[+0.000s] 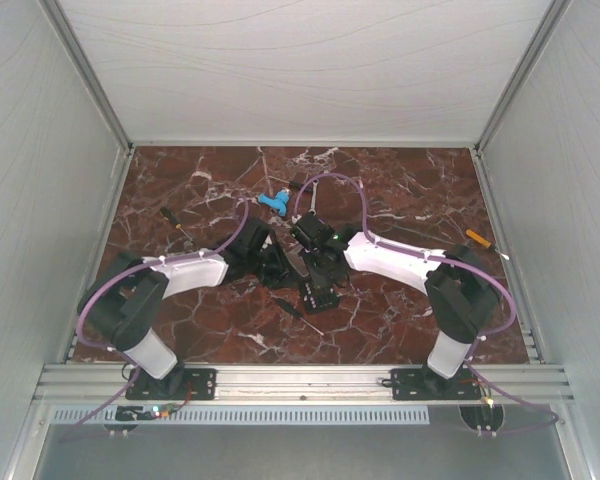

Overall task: Snap on the fuse box
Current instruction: Install the fuse at the fuse box base.

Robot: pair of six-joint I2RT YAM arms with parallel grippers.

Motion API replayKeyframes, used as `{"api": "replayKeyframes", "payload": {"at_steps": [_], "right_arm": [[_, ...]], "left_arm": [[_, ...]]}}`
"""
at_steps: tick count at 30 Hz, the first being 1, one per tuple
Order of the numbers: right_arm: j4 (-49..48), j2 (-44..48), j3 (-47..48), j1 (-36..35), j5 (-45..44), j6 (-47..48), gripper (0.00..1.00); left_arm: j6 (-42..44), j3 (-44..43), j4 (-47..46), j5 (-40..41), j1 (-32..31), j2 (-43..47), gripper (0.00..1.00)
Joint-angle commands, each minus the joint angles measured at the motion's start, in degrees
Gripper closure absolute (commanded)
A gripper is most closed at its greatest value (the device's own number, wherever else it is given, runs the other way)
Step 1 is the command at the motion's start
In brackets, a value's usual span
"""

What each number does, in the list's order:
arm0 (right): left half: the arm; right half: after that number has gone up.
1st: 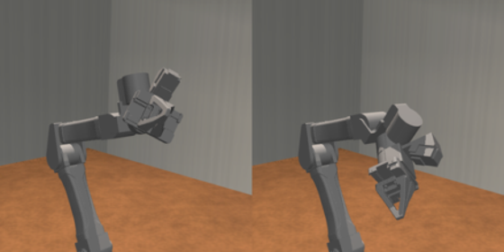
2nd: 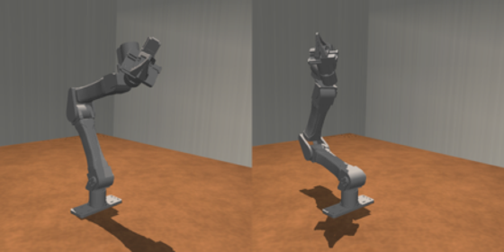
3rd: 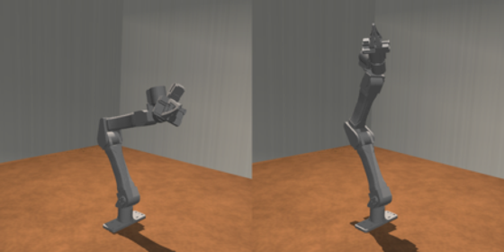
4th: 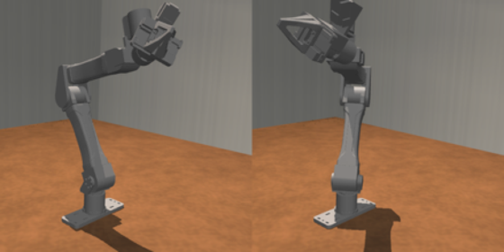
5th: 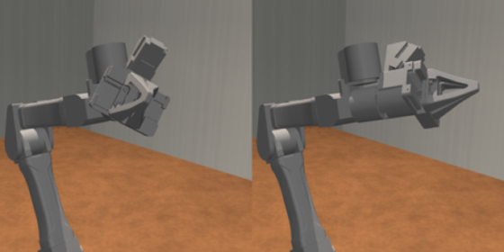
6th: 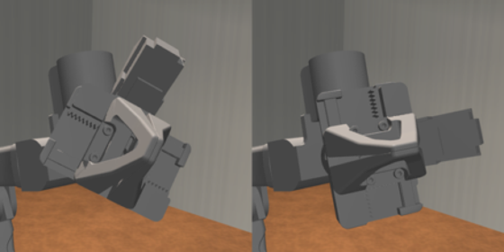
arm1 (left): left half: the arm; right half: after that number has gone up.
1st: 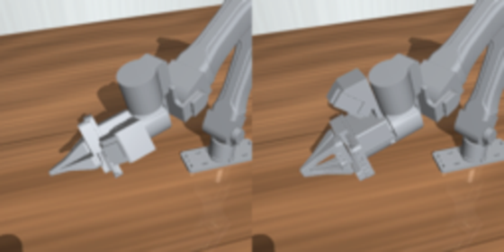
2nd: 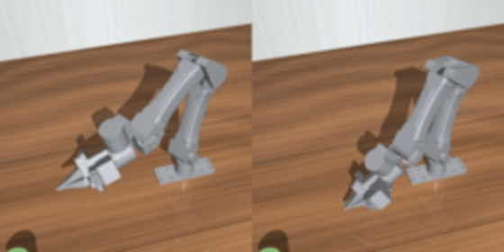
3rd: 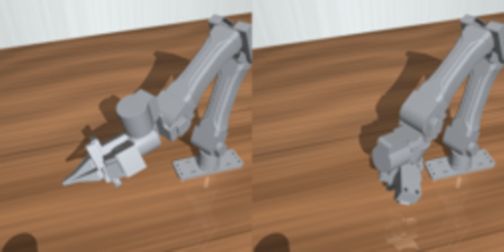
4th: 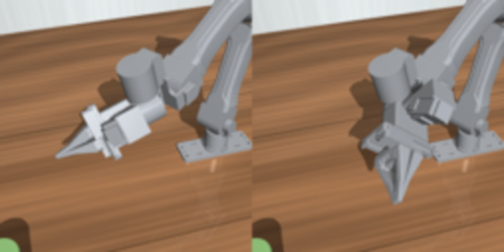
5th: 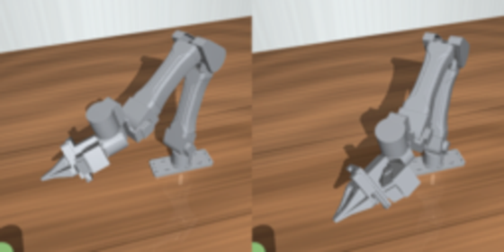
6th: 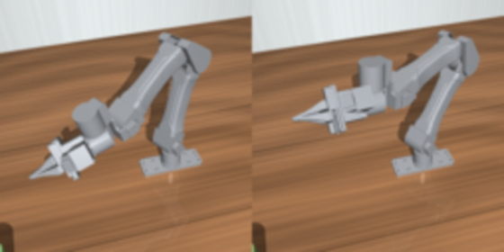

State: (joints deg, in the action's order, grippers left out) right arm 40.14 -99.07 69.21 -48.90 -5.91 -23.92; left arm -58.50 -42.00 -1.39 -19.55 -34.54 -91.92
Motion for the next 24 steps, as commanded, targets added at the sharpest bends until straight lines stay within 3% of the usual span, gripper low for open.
{"api": "replayKeyframes", "payload": {"at_steps": [1,11,24], "right_arm": [[-0.59,-0.6,2.35,-0.31,0.98,-2.25,0.89],[-0.21,-3.44,3.96,-0.48,1.5,-3.05,0.9],[4.77,-6.91,4.52,-0.63,0.47,-2.61,1.0]], "left_arm": [[1.17,-1.63,-0.02,-1.63,0.18,-0.36,0.69],[1.9,-2.3,-0.68,-3.2,0.18,-2.98,0.7],[2.07,-2.04,-0.72,-3.65,0.21,-3.26,0.73]]}}
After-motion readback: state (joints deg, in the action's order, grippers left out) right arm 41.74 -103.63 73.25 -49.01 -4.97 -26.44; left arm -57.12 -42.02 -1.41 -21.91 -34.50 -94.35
